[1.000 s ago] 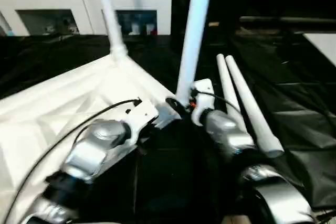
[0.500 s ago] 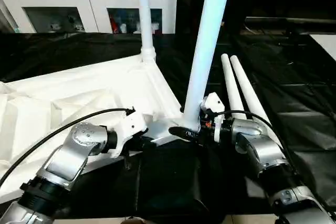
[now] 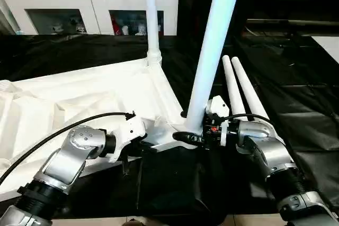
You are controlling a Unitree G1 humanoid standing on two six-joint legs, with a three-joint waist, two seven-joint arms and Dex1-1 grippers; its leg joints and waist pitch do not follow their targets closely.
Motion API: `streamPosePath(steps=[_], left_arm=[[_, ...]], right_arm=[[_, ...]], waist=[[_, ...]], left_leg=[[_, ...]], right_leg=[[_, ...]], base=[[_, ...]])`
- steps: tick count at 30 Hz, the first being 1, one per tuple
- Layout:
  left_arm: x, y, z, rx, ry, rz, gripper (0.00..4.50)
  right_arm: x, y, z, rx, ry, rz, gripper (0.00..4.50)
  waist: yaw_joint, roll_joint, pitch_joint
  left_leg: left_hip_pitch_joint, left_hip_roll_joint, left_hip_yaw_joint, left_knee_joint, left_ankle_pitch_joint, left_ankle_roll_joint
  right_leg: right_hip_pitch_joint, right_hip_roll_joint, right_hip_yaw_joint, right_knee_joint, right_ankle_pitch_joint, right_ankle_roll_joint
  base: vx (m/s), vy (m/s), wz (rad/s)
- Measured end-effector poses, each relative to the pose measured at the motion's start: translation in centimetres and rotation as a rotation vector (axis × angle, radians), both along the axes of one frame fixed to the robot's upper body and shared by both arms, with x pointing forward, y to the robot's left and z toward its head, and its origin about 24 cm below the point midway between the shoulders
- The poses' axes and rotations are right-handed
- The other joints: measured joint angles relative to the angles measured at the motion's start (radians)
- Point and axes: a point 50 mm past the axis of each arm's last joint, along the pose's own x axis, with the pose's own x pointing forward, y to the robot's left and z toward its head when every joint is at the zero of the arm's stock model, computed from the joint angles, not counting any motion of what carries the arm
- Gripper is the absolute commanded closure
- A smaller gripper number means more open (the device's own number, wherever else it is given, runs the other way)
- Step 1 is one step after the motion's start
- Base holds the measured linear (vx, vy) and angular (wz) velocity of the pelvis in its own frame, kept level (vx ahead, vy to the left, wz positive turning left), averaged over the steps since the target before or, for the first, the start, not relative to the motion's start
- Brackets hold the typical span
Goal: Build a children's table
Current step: Rotate leg to tighten
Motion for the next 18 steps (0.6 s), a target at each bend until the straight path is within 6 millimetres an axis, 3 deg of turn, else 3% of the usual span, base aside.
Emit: streamPosePath(steps=[10, 18], left_arm=[[0.02, -0.01, -0.13, -0.006, 0.001, -0.003, 4.5], [0.08, -0.16, -0.28, -0.036, 0.004, 0.001, 4.5]], right_arm=[[-0.01, -0.15, -0.16, -0.028, -0.03, 0.005, 1.91], [0.03, -0.13, -0.34, -0.026, -0.032, 0.004, 2.01]], waist=[[0.0, 0.0, 0.0], [-0.001, 0.0, 0.0]], left_leg=[[0.001, 0.0, 0.0, 0.004, 0.0, 0.0], [0.002, 0.001, 0.0, 0.006, 0.0, 0.0]], right_leg=[[0.001, 0.0, 0.0, 0.004, 0.0, 0.0], [0.002, -0.001, 0.0, 0.005, 0.0, 0.0]], base=[[0.0, 0.0, 0.0], [0.0, 0.0, 0.0]])
